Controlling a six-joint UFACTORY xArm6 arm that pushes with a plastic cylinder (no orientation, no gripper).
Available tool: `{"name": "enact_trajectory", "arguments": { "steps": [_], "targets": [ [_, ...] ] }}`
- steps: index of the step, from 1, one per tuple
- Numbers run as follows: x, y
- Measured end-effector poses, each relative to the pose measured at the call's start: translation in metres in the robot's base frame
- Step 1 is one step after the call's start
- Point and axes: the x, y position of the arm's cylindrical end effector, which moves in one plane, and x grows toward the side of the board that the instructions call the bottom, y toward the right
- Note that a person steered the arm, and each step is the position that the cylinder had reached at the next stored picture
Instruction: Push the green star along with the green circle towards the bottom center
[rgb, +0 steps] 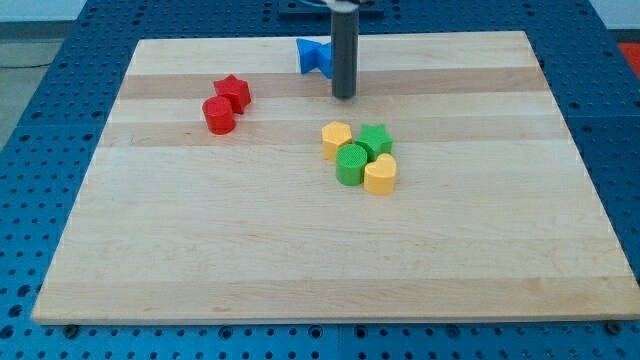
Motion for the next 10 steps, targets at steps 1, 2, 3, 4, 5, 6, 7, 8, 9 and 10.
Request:
{"name": "enact_trajectory", "arguments": {
  "steps": [1, 2, 3, 4, 5, 6, 7, 8, 9, 10],
  "targets": [
    [0.037, -0.008],
    [0.045, 0.004],
    [0.044, 0.032],
    [0.042, 0.063],
    [0.042, 0.091],
    [0.052, 0.111],
    [0.071, 0.112],
    [0.070, 0.091],
    [0.054, 0.064],
    [0.060, 0.044]
  ]
}}
